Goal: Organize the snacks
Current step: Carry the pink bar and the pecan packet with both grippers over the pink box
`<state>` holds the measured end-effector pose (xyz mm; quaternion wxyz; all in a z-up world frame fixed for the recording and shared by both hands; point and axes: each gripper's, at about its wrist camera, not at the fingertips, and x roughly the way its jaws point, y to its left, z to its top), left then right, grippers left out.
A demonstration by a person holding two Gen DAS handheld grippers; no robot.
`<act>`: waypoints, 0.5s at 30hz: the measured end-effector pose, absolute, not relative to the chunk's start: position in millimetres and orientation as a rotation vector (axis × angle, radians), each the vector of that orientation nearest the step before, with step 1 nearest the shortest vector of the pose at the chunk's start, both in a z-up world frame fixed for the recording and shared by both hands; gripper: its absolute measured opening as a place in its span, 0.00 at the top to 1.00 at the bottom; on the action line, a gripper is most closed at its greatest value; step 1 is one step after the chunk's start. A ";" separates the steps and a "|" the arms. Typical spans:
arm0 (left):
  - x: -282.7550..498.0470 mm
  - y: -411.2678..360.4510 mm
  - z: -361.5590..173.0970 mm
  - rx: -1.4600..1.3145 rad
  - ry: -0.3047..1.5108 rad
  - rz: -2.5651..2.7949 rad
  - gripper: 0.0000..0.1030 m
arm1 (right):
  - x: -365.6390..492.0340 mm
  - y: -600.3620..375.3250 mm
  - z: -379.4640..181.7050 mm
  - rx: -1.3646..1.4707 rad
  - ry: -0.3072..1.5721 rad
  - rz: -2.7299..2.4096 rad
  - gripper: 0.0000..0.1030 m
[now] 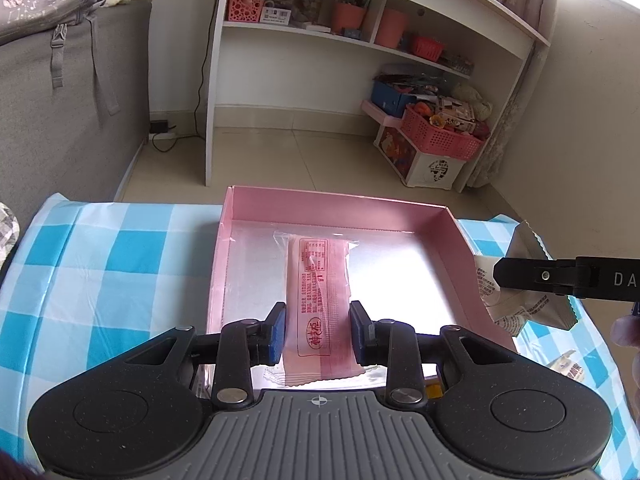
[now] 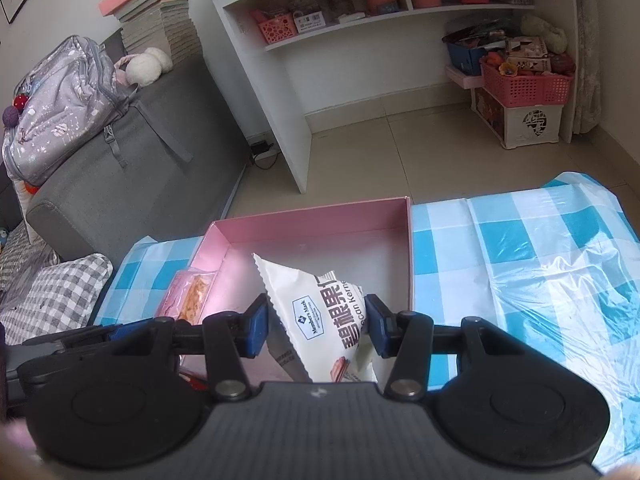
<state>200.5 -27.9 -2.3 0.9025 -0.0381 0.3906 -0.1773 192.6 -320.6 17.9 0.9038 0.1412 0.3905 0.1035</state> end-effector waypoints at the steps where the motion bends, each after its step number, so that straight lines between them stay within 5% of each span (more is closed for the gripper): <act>1: 203.1 -29.7 -4.6 -0.073 0.808 -0.363 0.71 | 194.7 -319.5 16.8 0.290 0.808 0.215 0.55; 15: 224.2 -42.0 -28.4 -0.030 0.820 -0.325 0.68 | 211.6 -307.9 3.1 0.274 0.831 0.193 0.51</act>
